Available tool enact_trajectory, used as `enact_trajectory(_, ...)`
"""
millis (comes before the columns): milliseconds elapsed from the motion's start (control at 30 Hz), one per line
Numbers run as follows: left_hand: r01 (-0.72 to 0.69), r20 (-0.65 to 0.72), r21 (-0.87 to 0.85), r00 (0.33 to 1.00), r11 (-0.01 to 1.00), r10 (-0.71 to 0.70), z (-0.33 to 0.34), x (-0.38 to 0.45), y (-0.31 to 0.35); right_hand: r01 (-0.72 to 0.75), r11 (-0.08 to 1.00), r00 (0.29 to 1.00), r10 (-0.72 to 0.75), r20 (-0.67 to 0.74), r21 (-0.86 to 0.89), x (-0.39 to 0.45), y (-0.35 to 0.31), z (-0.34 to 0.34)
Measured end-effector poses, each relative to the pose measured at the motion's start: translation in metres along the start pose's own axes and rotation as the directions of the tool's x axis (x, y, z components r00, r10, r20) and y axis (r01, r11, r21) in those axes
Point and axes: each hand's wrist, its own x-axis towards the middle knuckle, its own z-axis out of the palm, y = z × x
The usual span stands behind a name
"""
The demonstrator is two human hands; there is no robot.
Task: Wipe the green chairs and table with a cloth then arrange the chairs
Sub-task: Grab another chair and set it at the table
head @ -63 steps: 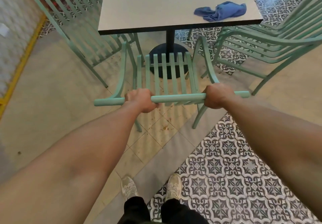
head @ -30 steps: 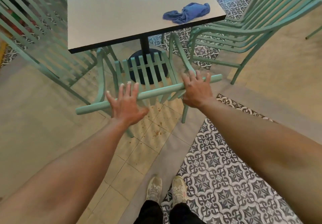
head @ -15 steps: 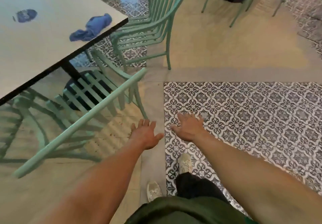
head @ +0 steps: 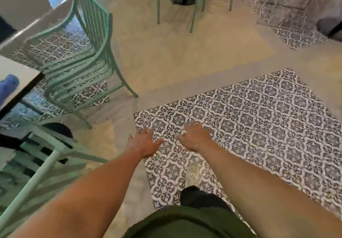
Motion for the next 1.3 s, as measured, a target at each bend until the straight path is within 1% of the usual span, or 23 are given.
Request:
enact_trajectory(67, 0.007, -0.021, -0.018, 1.0, 1.0, -0.008, -0.028, 0.031, 0.022, 0.016, 1.0, 1.0, -0.016, -0.018, -0.005, 0.028, 0.016, -0.034)
enact_trajectory(200, 0.029, -0.047, -0.045, 0.998, 0.999, -0.031, -0.082, 0.094, 0.053, 0.042, 0.999, 0.999, -0.041, 0.015, -0.023, 0.087, 0.04, -0.101)
enact_trajectory(433, 0.061, -0.048, -0.052, 0.997, 0.997, -0.064, -0.148, 0.21, 0.075, 0.119, 0.987, 0.993, -0.116, 0.034, -0.112, 0.212, 0.048, -0.185)
enact_trajectory(567, 0.067, -0.024, -0.105, 0.997, 0.992, -0.07, -0.183, 0.297, 0.066, 0.152, 0.972, 0.987, -0.139, 0.084, -0.181, 0.305, 0.029, -0.231)
enact_trajectory(733, 0.166, 0.01, -0.186, 0.986, 0.969, -0.167, -0.258, 0.39, 0.043, 0.211, 0.95, 0.969, -0.172, 0.175, -0.23, 0.408, -0.011, -0.303)
enact_trajectory(800, 0.199, -0.008, -0.208, 0.979, 0.958, -0.205, -0.295, 0.424, 0.029, 0.24, 0.936, 0.964, -0.199, 0.177, -0.258, 0.448, -0.034, -0.341)
enact_trajectory(900, 0.247, -0.086, -0.242, 0.958, 0.938, -0.275, -0.352, 0.47, 0.009, 0.32, 0.899, 0.947, -0.292, 0.135, -0.299, 0.504, -0.07, -0.396)
enact_trajectory(1033, 0.329, -0.206, -0.331, 0.89, 0.884, -0.408, -0.412, 0.522, -0.02, 0.448, 0.814, 0.892, -0.438, 0.115, -0.369, 0.58, -0.122, -0.457)
enact_trajectory(1133, 0.41, -0.245, -0.365, 0.824, 0.836, -0.511, -0.441, 0.553, -0.041, 0.553, 0.709, 0.822, -0.549, 0.15, -0.439, 0.64, -0.165, -0.489)
enact_trajectory(1200, 0.483, -0.252, -0.373, 0.769, 0.792, -0.588, -0.457, 0.573, -0.053, 0.621, 0.604, 0.759, -0.623, 0.19, -0.499, 0.678, -0.194, -0.505)
enact_trajectory(1300, 0.582, -0.249, -0.42, 0.664, 0.696, -0.705, -0.482, 0.599, -0.067, 0.712, 0.429, 0.632, -0.737, 0.24, -0.557, 0.726, -0.237, -0.534)
